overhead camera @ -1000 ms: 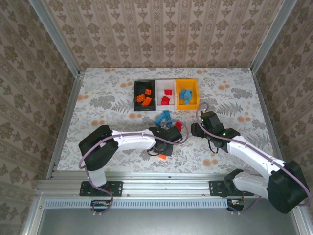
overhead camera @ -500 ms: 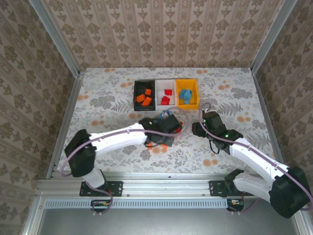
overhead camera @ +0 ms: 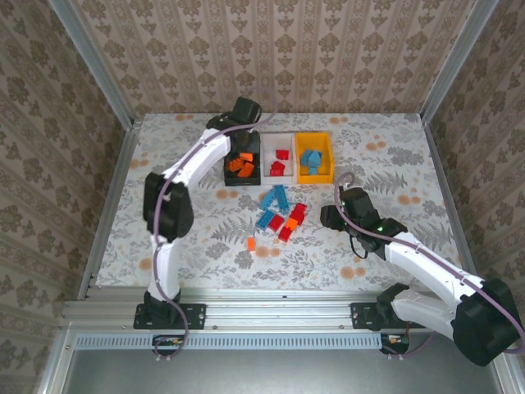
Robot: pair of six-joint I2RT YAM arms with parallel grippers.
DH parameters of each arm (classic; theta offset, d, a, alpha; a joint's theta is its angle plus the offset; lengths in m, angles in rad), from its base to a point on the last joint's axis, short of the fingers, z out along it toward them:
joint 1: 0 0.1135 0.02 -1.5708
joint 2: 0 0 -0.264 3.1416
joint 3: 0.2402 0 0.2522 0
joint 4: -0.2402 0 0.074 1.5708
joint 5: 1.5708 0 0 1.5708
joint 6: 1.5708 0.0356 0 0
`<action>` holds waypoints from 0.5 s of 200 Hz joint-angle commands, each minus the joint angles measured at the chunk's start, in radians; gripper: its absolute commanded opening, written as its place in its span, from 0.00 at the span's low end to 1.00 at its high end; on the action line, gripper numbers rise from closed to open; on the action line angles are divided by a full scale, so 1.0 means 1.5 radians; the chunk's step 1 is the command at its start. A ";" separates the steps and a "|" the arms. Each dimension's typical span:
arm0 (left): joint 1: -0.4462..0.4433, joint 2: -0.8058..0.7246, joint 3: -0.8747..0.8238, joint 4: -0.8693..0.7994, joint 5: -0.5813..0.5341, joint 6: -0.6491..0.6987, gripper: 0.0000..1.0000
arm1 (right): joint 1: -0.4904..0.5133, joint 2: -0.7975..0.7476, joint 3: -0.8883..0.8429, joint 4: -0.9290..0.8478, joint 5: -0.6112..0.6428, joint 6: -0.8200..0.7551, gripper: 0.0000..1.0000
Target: Sort the legos into containers by color
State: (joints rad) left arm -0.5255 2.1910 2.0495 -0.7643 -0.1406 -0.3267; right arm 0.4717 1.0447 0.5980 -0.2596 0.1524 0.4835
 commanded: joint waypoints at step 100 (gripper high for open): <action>-0.037 -0.177 -0.103 -0.037 0.012 0.010 0.87 | 0.026 -0.004 -0.008 0.006 -0.007 0.023 0.61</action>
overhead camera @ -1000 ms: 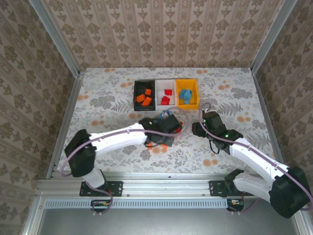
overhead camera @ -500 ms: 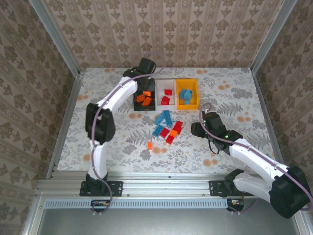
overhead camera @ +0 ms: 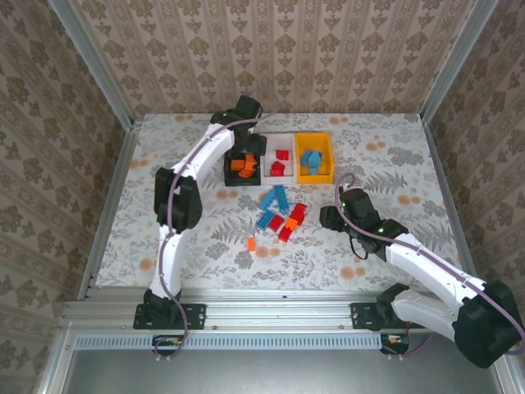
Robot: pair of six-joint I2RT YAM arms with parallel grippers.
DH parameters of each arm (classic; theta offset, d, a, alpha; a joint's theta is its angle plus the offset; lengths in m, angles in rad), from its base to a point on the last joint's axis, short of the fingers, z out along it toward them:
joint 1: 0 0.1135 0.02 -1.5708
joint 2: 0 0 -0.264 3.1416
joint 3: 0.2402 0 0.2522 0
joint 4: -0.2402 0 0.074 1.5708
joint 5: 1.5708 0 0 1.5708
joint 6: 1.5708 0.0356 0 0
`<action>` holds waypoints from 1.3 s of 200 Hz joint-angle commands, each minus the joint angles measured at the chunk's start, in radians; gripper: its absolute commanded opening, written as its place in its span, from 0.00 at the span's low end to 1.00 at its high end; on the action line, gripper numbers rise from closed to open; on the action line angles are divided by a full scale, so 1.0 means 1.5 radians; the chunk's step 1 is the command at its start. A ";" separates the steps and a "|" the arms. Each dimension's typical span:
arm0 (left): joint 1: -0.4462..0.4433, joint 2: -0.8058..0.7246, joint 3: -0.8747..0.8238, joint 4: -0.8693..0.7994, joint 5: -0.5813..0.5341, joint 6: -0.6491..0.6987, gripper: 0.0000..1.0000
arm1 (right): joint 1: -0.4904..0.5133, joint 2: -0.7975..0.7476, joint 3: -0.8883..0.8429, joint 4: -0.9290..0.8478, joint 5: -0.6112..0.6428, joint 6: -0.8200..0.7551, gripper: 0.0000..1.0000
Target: Sort the legos into containers by color
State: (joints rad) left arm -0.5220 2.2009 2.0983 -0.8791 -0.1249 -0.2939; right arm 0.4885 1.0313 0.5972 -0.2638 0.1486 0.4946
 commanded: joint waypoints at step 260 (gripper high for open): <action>-0.272 -0.475 -0.728 0.197 -0.060 -0.249 0.12 | 0.056 0.099 0.021 0.052 0.009 0.014 0.60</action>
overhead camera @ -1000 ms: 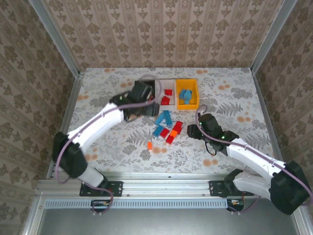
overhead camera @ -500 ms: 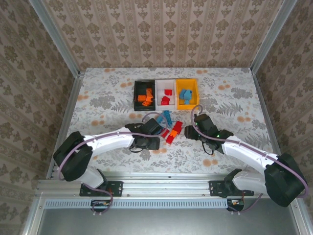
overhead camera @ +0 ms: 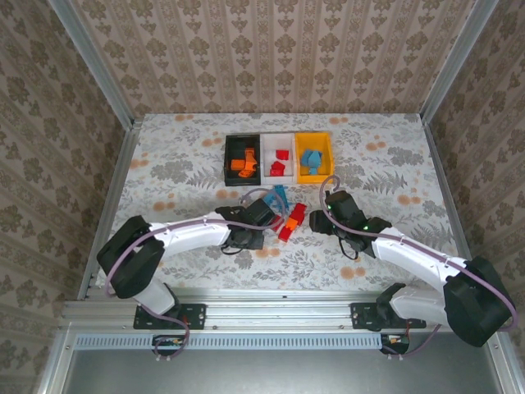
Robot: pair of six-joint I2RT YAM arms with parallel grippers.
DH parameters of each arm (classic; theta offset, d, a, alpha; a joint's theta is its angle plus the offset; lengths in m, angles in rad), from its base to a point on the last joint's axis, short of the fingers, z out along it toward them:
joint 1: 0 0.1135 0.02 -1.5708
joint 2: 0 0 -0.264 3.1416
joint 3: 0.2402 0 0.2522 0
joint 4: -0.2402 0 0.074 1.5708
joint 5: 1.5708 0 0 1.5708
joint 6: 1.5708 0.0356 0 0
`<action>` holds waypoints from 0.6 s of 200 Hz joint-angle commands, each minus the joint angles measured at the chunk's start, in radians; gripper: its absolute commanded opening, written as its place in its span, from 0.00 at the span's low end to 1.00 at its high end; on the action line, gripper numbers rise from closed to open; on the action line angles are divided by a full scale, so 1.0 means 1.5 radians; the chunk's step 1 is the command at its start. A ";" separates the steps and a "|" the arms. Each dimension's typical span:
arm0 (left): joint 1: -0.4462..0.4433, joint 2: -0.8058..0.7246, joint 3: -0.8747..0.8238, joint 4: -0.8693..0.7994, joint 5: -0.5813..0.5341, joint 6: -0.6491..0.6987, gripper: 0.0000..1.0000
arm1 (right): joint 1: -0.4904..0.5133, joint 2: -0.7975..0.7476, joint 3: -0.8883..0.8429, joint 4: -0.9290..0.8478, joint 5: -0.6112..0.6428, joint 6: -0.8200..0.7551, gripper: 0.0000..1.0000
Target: Sort the legos into containers by color
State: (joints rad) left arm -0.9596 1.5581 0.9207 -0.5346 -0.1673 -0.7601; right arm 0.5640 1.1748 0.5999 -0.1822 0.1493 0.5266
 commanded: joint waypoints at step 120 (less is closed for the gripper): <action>0.329 0.356 0.671 -0.112 0.108 0.296 0.14 | 0.014 -0.058 -0.001 -0.047 0.019 -0.003 0.61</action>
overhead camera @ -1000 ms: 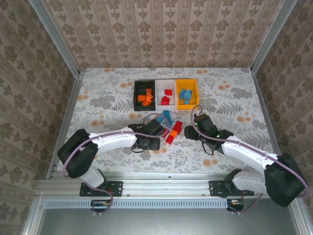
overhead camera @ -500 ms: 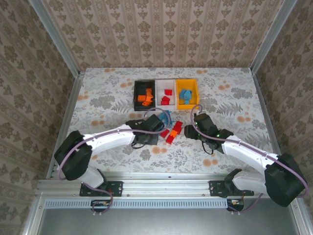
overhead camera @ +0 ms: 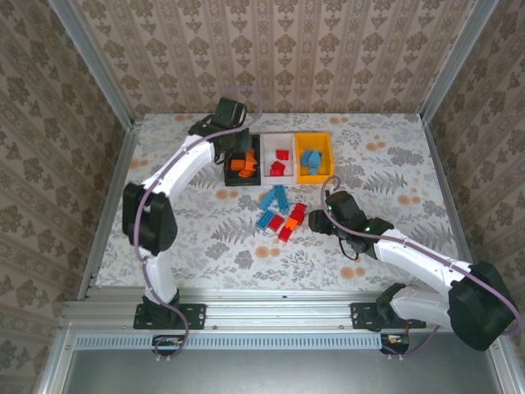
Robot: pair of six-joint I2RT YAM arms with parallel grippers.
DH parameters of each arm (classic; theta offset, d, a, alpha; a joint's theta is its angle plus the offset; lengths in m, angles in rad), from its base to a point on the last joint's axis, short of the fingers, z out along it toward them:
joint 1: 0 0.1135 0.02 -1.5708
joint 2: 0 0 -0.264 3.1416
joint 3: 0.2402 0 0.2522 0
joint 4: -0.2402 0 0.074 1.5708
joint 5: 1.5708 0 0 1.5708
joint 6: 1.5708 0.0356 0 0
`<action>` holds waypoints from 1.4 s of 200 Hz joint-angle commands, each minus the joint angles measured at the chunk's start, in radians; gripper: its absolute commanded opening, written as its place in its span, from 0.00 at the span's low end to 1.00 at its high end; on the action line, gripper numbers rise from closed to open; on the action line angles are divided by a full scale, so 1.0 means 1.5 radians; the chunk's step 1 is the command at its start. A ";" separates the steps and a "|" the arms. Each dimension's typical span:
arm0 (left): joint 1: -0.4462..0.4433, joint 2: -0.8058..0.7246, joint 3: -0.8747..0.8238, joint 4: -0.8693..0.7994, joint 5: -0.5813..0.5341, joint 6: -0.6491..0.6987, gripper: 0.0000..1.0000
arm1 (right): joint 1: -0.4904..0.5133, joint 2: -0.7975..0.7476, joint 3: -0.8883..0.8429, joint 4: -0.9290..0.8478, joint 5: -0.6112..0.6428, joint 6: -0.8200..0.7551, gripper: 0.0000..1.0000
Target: Sort the legos into containers by color
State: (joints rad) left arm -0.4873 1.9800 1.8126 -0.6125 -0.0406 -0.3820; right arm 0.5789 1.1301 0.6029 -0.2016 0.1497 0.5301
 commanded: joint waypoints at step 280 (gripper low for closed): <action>-0.014 -0.464 -0.680 0.187 0.068 -0.147 0.78 | 0.164 0.315 0.157 0.038 0.139 0.381 0.71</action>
State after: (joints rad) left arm -0.5064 1.3502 0.8341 -0.3775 0.0528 -0.5606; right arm 0.7914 1.5558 0.7841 -0.1616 0.3130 0.9745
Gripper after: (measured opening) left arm 0.776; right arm 0.720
